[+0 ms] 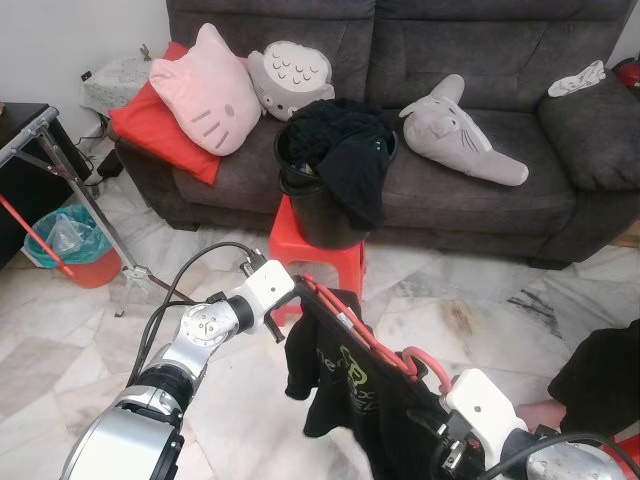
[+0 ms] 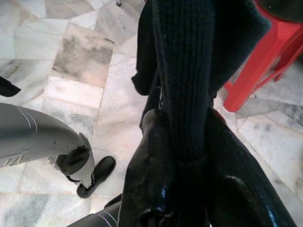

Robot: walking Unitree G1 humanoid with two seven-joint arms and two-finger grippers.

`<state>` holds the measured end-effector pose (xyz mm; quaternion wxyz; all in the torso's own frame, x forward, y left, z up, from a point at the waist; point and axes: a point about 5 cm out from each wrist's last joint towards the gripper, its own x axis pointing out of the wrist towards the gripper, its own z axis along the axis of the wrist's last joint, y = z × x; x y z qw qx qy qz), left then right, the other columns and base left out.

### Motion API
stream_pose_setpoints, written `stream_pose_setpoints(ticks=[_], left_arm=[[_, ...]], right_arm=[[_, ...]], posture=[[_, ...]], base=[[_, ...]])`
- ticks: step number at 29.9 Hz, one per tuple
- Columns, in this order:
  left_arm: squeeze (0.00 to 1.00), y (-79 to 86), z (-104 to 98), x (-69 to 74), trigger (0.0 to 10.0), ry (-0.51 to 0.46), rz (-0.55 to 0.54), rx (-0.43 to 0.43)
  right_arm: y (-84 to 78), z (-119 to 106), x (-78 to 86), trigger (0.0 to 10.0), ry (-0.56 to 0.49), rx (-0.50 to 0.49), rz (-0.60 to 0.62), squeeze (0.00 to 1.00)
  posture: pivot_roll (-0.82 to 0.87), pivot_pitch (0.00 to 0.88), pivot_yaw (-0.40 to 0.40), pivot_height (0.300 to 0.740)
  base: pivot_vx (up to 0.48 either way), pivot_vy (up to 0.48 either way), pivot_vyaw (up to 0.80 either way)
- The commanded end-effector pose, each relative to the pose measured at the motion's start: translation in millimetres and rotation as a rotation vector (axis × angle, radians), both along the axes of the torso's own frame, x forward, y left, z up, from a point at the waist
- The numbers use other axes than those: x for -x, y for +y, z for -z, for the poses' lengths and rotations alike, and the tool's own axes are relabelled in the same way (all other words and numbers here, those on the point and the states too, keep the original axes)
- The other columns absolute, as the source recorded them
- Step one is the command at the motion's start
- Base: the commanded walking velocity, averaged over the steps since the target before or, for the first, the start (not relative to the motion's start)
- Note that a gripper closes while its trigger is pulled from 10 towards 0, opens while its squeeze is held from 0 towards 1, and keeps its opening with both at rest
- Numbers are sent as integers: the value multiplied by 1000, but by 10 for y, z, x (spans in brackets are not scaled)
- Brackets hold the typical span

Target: Hang hanger

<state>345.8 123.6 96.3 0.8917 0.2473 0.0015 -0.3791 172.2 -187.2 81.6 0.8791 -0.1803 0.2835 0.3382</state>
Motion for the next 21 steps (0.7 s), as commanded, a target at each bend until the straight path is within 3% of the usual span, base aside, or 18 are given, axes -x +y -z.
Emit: stream_pose_setpoints(ticks=[1,5,8,13,21], left_arm=[[0,388,-277,-176,10000,-78,-192,54],[0,387,-279,-177,10000,-78,-191,55],[0,386,-280,-178,10000,-77,-191,56],[0,383,-283,-182,10000,-75,-190,57],[0,392,-276,-182,10000,-66,-186,47]], right_arm=[[-234,199,170,10000,158,76,86,0],[-215,234,200,10000,183,70,99,0],[-131,276,253,10000,228,10,111,0],[4,373,397,10000,311,-25,49,0],[-17,489,482,10000,404,-3,67,0]], posture=[[-61,66,51,740],[-62,67,51,740],[-64,71,51,740],[-60,74,52,740],[-60,77,52,740]], base=[[0,0,0],[0,0,0],[0,0,0],[0,0,0],[0,0,0]])
